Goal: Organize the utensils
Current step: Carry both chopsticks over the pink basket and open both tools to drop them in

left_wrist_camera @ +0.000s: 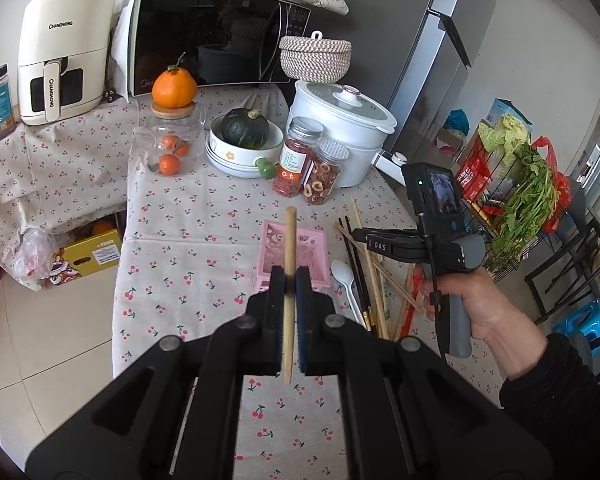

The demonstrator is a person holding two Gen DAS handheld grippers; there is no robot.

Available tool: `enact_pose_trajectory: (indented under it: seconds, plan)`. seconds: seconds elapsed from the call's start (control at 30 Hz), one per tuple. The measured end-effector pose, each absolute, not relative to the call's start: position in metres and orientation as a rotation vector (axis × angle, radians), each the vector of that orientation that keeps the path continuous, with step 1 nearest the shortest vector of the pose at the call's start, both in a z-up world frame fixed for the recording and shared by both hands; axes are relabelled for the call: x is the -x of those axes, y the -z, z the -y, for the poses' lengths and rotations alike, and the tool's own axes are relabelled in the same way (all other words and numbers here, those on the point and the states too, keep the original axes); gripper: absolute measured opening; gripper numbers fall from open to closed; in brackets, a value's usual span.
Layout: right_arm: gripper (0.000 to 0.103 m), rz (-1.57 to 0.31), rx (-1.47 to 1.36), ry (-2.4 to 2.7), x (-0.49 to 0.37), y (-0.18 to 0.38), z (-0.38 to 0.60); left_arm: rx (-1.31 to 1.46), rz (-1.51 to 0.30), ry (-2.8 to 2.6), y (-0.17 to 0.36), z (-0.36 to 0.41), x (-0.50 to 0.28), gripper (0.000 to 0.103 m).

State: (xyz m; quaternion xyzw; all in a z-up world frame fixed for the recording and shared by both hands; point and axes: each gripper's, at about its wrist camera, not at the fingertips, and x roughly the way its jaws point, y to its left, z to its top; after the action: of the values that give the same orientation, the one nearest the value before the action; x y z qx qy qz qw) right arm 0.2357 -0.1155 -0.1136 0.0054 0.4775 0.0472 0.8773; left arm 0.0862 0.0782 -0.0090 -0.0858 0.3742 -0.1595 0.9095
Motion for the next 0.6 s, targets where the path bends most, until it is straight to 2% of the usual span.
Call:
enact_pose_trajectory:
  seconds: [0.27,0.6]
  plan:
    - [0.006,-0.761,-0.055,-0.127,-0.146,0.022,0.110,0.184,-0.676,0.357,-0.021,-0.079,-0.067,0.006]
    - [0.006,-0.524,-0.113,-0.238,-0.095,-0.045,0.084,0.223,-0.512,0.287,-0.053,-0.083,-0.071,0.006]
